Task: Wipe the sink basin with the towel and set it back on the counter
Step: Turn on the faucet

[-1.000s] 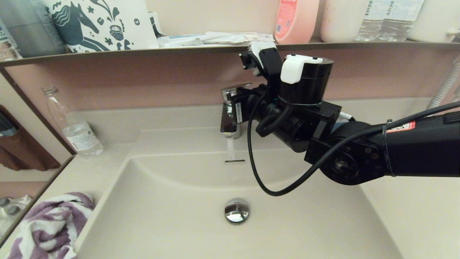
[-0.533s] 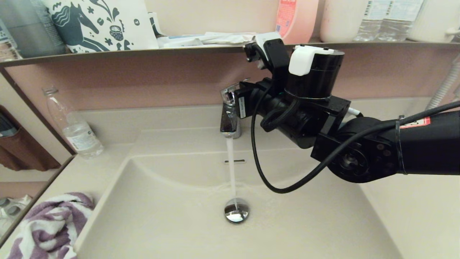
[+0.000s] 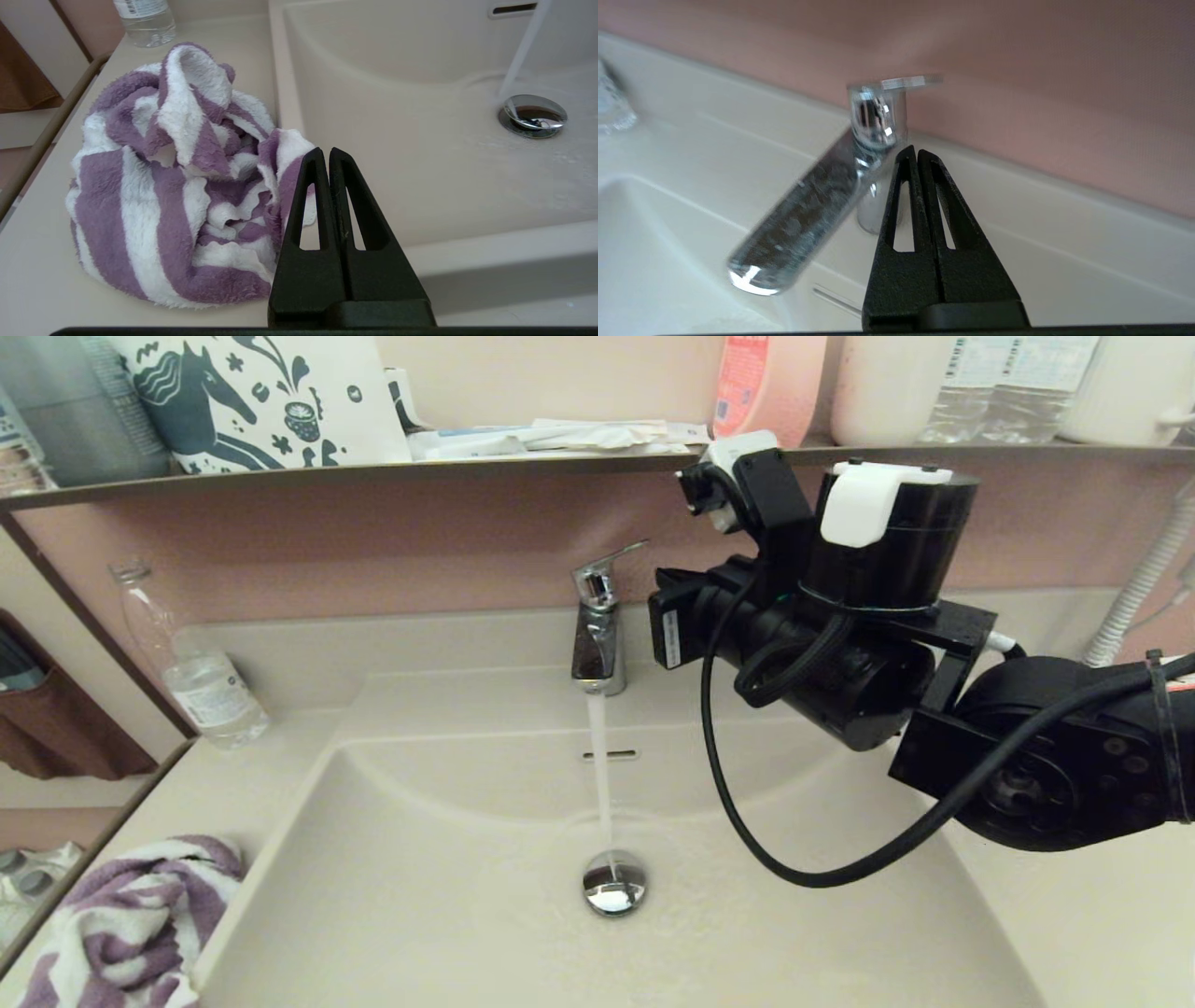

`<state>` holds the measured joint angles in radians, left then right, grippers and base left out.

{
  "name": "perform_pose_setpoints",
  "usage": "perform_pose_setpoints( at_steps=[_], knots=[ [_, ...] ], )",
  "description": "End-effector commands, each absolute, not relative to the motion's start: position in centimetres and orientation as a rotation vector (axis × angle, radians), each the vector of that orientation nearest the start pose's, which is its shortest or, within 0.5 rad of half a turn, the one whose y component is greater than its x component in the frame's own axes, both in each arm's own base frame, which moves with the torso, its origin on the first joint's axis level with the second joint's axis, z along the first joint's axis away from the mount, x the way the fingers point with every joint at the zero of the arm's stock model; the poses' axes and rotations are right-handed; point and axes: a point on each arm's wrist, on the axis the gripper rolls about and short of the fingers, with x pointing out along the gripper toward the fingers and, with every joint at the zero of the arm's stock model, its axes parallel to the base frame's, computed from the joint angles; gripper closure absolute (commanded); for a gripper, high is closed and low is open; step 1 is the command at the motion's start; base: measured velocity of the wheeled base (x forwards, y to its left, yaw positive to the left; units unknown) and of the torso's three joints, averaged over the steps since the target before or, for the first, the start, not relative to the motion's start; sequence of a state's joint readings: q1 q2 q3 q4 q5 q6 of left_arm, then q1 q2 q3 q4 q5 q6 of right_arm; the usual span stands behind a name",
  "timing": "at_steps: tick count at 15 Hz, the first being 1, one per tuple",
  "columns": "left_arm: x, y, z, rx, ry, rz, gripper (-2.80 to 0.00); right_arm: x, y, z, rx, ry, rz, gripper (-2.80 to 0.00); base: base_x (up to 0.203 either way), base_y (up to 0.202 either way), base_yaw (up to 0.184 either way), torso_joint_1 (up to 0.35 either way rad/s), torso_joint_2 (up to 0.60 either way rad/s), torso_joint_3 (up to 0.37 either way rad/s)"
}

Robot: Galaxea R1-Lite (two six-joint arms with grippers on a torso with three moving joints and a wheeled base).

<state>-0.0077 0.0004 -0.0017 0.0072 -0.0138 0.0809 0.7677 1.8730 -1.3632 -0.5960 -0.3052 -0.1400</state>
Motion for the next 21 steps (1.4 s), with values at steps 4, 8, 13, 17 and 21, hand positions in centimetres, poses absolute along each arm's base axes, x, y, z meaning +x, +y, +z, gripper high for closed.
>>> perform_pose_setpoints(
  at_steps=[4,8,13,17,21],
  knots=[
    [-2.3,0.0,7.5,0.081,0.005,-0.022,0.00,27.5,25.9,29.8,-0.054,-0.174,0.461,0.00,0.000,0.000,0.000,0.000,0.00,0.000],
    [-2.3,0.0,7.5,0.081,0.005,-0.022,0.00,28.8,27.3,30.1,-0.061,-0.206,0.458,0.00,0.000,0.000,0.000,0.000,0.00,0.000],
    [-2.3,0.0,7.5,0.081,0.005,-0.022,0.00,30.6,28.6,29.2,-0.160,-0.229,0.439,0.00,0.000,0.000,0.000,0.000,0.00,0.000],
    [-2.3,0.0,7.5,0.081,0.005,-0.022,0.00,32.0,28.1,28.8,-0.207,-0.233,0.404,0.00,0.000,0.000,0.000,0.000,0.00,0.000],
    [-2.3,0.0,7.5,0.081,0.005,-0.022,0.00,32.6,28.0,28.2,-0.231,-0.221,0.393,0.00,0.000,0.000,0.000,0.000,0.00,0.000]
  ],
)
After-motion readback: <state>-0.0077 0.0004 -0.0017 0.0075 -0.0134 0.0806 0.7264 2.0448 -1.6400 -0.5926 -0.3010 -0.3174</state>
